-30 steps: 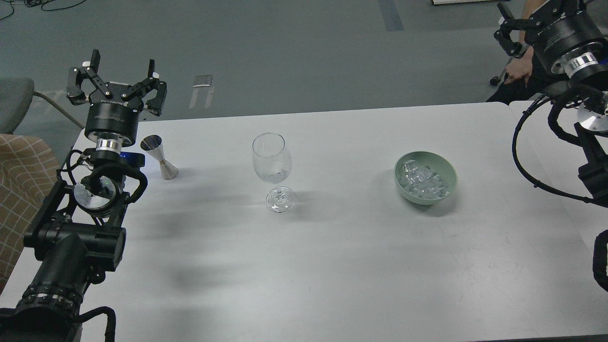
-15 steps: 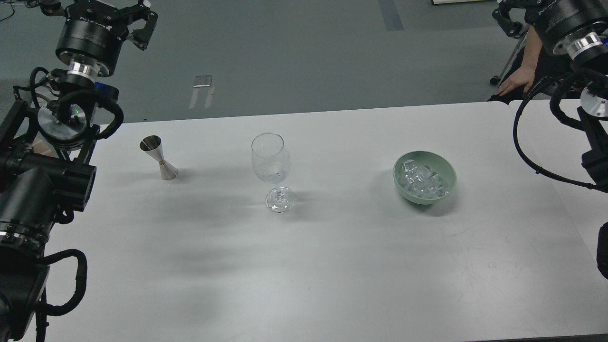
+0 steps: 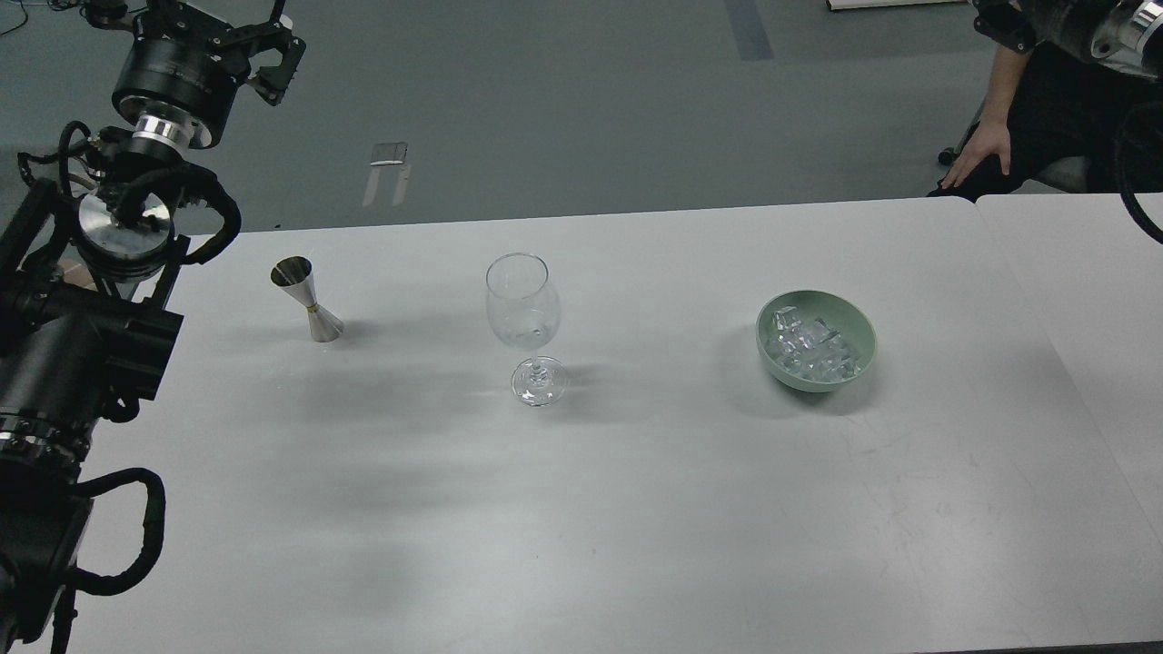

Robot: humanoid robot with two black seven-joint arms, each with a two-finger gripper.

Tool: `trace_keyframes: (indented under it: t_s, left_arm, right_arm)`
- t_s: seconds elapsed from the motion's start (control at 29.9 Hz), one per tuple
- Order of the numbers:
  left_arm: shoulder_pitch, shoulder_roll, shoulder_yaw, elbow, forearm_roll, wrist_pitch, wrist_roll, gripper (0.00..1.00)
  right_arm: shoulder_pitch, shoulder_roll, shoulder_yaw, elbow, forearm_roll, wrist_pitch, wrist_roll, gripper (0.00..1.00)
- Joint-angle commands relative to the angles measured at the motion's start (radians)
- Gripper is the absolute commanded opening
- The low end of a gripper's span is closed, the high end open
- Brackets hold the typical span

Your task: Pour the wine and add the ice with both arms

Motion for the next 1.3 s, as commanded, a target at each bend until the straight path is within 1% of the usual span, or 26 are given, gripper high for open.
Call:
trace_keyframes:
  t_s: [0.0,0.07,0.13,0.23,0.27,0.33,0.4,0.47,0.53,0.6,0.73,0.84,0.87,0.97,1.0,1.07,1.1,1.14,1.17,1.27]
  left_arm:
    - [0.000,0.011,0.000,-0.002,0.019,0.012,0.008,0.98]
    - [0.000,0.014,0.000,-0.002,0.040,0.011,0.014,0.98]
    - [0.000,0.039,-0.003,-0.002,0.081,0.008,0.025,0.98]
    - [0.006,0.046,-0.002,-0.001,0.091,0.006,0.018,0.98]
    - [0.006,0.046,-0.002,-0.001,0.091,0.006,0.018,0.98]
    - [0.020,0.049,-0.002,-0.001,0.092,0.000,0.017,0.98]
    - [0.029,0.045,-0.002,-0.001,0.091,-0.040,0.018,0.98]
    - [0.034,0.036,-0.002,-0.001,0.089,-0.064,0.018,0.98]
    - [0.034,0.030,0.000,-0.001,0.091,-0.061,0.015,0.98]
    - [0.041,0.028,-0.002,-0.002,0.089,-0.057,0.015,0.98]
    - [0.042,0.028,-0.003,-0.002,0.088,-0.055,0.015,0.98]
    - [0.038,0.025,-0.010,-0.009,0.080,-0.041,0.014,0.98]
    - [0.037,0.022,-0.016,-0.012,0.077,-0.023,0.012,0.98]
    - [0.034,0.014,-0.020,-0.016,0.077,0.008,0.012,0.98]
    - [0.034,0.014,-0.020,-0.021,0.077,0.011,0.012,0.98]
    - [0.035,0.016,-0.020,-0.025,0.077,0.011,0.012,0.98]
    - [0.037,0.016,-0.020,-0.027,0.077,0.009,0.012,0.98]
    - [0.037,0.016,-0.020,-0.027,0.077,0.009,0.012,0.98]
    - [0.038,0.016,-0.022,-0.027,0.077,0.011,0.012,0.98]
    - [0.040,0.014,-0.022,-0.030,0.077,0.008,0.012,0.98]
  right_arm:
    - [0.027,-0.026,-0.102,0.036,-0.158,-0.001,0.003,1.00]
    - [0.027,-0.050,-0.137,0.082,-0.213,0.001,0.003,1.00]
    - [0.034,-0.124,-0.244,0.203,-0.326,0.001,0.001,1.00]
    - [0.056,-0.162,-0.351,0.286,-0.408,0.007,0.001,1.00]
    - [0.056,-0.162,-0.352,0.286,-0.408,0.007,0.001,1.00]
    - [0.071,-0.156,-0.424,0.292,-0.440,0.047,0.003,1.00]
    - [0.096,-0.141,-0.517,0.294,-0.472,0.096,0.018,1.00]
    - [0.103,-0.138,-0.597,0.294,-0.515,0.098,0.027,1.00]
    - [0.105,-0.136,-0.639,0.295,-0.537,0.098,0.036,1.00]
    - [0.091,-0.136,-0.677,0.320,-0.557,0.096,0.058,1.00]
    - [0.060,-0.142,-0.680,0.338,-0.562,0.095,0.058,0.99]
    - [0.034,-0.136,-0.677,0.337,-0.568,0.050,0.056,0.97]
    - [0.004,-0.135,-0.676,0.337,-0.568,0.012,0.056,0.94]
    - [-0.057,-0.123,-0.682,0.337,-0.592,-0.049,0.056,0.93]
    - [-0.073,-0.119,-0.682,0.337,-0.656,-0.051,0.056,0.80]
    - [-0.085,-0.104,-0.682,0.335,-0.757,-0.053,0.056,0.65]
    - [-0.091,-0.084,-0.682,0.332,-0.788,-0.057,0.056,0.63]
    - [-0.091,-0.084,-0.682,0.332,-0.789,-0.057,0.056,0.63]
    - [-0.101,-0.070,-0.683,0.329,-0.792,-0.060,0.056,0.58]
    - [-0.110,-0.061,-0.676,0.320,-0.792,-0.089,0.064,0.57]
